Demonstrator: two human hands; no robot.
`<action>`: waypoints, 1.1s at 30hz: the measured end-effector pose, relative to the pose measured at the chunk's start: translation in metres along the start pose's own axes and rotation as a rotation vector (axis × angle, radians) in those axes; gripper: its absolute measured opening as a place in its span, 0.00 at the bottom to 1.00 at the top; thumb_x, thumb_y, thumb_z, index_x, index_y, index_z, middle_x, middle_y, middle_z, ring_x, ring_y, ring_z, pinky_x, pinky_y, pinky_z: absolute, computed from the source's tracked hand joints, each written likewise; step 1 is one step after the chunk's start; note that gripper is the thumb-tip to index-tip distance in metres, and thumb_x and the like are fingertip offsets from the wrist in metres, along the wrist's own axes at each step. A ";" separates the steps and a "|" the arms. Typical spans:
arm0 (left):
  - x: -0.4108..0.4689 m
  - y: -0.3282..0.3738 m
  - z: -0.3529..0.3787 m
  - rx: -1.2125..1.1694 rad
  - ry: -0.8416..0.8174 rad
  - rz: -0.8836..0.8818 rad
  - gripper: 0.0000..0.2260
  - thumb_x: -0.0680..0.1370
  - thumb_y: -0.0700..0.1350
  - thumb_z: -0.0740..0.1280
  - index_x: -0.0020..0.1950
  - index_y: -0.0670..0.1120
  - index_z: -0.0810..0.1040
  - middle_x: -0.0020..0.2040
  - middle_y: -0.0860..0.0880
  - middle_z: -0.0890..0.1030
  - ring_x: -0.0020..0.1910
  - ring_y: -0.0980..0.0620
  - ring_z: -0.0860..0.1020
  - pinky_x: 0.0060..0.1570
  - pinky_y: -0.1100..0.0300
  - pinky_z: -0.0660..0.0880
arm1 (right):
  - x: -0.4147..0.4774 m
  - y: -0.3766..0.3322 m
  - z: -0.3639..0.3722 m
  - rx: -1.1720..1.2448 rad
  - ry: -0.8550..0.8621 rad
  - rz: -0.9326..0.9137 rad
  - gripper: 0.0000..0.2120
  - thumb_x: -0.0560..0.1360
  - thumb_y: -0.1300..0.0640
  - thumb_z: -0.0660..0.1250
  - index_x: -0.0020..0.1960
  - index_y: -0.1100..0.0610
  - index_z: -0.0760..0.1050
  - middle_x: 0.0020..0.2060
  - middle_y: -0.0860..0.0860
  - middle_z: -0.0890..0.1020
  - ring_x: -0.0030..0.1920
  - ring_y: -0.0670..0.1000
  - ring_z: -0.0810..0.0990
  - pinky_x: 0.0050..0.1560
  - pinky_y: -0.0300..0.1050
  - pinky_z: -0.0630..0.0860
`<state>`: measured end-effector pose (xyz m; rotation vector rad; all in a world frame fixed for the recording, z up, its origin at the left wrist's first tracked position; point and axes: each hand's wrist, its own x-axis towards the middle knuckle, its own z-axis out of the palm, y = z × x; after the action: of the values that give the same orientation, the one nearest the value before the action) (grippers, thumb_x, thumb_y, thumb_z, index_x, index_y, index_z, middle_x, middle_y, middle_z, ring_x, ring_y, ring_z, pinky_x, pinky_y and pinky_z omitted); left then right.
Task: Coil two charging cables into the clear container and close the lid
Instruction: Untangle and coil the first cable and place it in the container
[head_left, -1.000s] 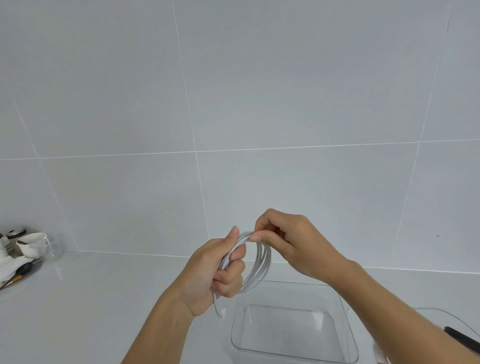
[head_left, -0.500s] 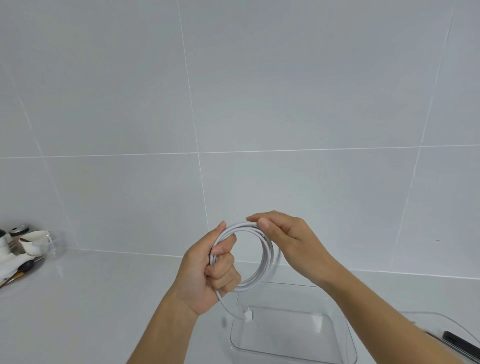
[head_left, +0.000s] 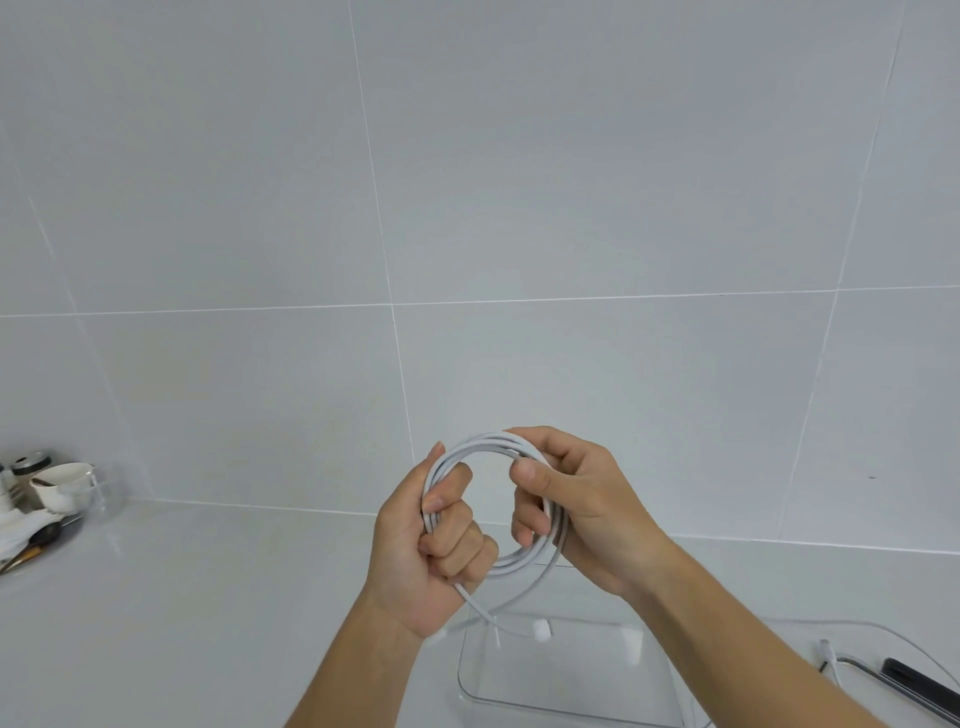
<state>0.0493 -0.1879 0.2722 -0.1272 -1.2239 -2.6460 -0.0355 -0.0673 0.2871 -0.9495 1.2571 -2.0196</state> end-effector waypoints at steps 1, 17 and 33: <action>0.000 -0.001 -0.002 -0.010 -0.031 -0.008 0.22 0.61 0.54 0.77 0.23 0.48 0.64 0.18 0.52 0.50 0.17 0.52 0.48 0.19 0.68 0.53 | 0.000 -0.001 -0.002 0.035 -0.036 0.039 0.09 0.68 0.62 0.72 0.47 0.62 0.78 0.22 0.49 0.69 0.19 0.47 0.65 0.23 0.39 0.71; 0.011 -0.017 -0.006 0.159 0.053 -0.080 0.19 0.74 0.55 0.57 0.28 0.45 0.71 0.18 0.50 0.64 0.18 0.53 0.64 0.35 0.56 0.71 | 0.007 -0.007 -0.012 -0.053 0.173 0.223 0.18 0.75 0.59 0.65 0.26 0.55 0.77 0.20 0.46 0.55 0.19 0.46 0.50 0.23 0.37 0.47; 0.022 0.002 0.001 0.571 0.292 -0.141 0.22 0.79 0.54 0.59 0.28 0.49 0.57 0.21 0.53 0.55 0.19 0.55 0.53 0.20 0.65 0.57 | 0.018 0.006 -0.035 -0.228 0.050 0.239 0.10 0.70 0.53 0.70 0.44 0.60 0.77 0.32 0.51 0.75 0.30 0.49 0.73 0.34 0.41 0.71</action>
<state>0.0280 -0.1922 0.2780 0.4343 -1.8581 -2.1979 -0.0733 -0.0654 0.2759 -0.8101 1.5738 -1.7518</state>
